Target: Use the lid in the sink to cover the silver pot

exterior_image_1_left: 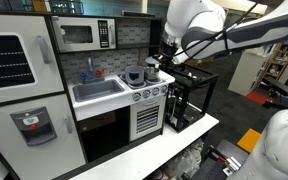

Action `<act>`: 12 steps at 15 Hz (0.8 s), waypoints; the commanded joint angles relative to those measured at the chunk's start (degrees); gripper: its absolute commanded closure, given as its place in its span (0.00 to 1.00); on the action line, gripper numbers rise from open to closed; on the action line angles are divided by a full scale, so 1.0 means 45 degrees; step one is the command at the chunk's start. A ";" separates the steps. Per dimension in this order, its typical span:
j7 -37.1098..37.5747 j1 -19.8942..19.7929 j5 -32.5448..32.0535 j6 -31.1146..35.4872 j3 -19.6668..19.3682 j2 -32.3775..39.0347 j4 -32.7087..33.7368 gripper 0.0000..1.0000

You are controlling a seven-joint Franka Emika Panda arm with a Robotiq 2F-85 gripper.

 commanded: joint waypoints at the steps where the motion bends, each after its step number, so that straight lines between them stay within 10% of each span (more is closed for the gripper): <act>1: -0.1108 -0.0915 0.0157 0.1790 -0.0591 -0.0923 -0.1514 0.92; 12: -0.6416 -0.1389 0.2914 0.5592 -0.2431 0.1058 -0.1889 0.92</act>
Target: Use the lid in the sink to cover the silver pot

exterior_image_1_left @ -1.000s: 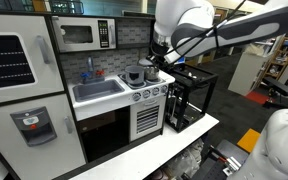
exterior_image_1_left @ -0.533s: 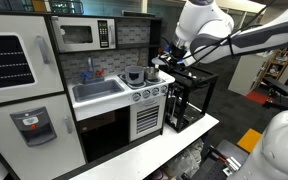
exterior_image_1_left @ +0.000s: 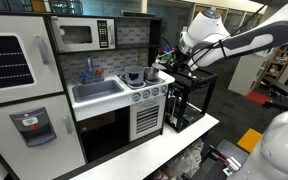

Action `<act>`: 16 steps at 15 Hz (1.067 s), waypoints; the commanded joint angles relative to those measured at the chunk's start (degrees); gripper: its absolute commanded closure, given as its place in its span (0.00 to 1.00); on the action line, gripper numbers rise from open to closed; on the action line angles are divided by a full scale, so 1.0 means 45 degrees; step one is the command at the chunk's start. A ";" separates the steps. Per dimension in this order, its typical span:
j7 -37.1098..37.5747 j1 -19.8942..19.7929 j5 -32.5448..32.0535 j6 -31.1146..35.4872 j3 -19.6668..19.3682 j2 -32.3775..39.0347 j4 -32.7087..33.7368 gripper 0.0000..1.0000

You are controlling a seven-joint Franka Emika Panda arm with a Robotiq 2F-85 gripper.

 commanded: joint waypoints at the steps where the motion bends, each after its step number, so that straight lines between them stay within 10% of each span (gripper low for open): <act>1: -0.1547 0.0022 0.0883 0.0571 -0.0003 0.1075 0.0448 0.92; 16: -0.3701 -0.0015 0.1240 0.0733 -0.0036 0.3849 0.2861 0.92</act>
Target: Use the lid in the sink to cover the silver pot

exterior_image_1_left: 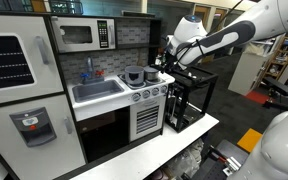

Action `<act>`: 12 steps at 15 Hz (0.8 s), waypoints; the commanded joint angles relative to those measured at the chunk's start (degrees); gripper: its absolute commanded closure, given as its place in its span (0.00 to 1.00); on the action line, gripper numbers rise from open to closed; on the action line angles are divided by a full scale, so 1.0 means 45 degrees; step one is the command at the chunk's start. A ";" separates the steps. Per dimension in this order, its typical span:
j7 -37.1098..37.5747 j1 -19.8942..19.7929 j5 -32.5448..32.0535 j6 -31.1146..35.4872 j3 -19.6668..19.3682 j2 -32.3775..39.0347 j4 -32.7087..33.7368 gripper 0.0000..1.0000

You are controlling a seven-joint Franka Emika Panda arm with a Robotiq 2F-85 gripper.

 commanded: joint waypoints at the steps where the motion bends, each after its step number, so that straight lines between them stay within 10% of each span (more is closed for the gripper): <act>1: -0.0964 -0.0060 0.0533 0.0446 -0.0106 0.0969 0.0778 0.92; 12: -0.2207 -0.0116 0.1252 0.0888 -0.0063 0.2317 0.1831 0.92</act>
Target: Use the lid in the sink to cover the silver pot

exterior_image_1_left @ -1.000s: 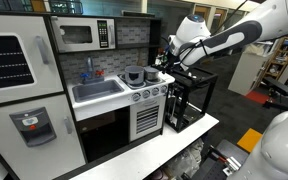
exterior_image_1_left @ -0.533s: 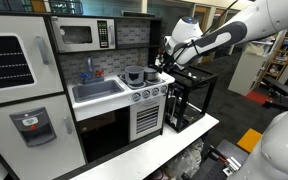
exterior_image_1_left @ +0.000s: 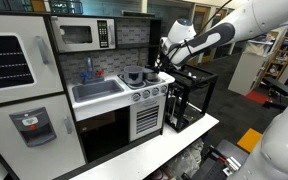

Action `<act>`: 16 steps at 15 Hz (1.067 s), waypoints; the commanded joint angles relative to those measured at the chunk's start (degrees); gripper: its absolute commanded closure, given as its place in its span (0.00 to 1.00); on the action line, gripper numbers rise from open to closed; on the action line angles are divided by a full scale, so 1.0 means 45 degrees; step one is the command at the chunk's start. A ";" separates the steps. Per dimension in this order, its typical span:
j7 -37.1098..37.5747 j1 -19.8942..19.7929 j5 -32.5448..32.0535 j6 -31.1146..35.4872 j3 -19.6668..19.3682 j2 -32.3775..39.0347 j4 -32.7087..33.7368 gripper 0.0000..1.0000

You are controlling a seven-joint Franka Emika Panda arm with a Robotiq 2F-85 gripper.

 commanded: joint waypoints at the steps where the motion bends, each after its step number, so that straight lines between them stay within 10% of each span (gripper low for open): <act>1: -0.0696 -0.0115 0.0483 0.0405 0.0023 0.0484 0.0407 0.92; 11: -0.0319 -0.0127 0.0452 0.0656 0.0080 0.0033 -0.0135 0.92; 12: -0.0254 -0.0129 0.0464 0.0601 0.0082 0.0007 -0.0157 0.43; 16: -0.0019 -0.0137 0.0406 0.0544 0.0092 -0.0085 -0.0225 0.21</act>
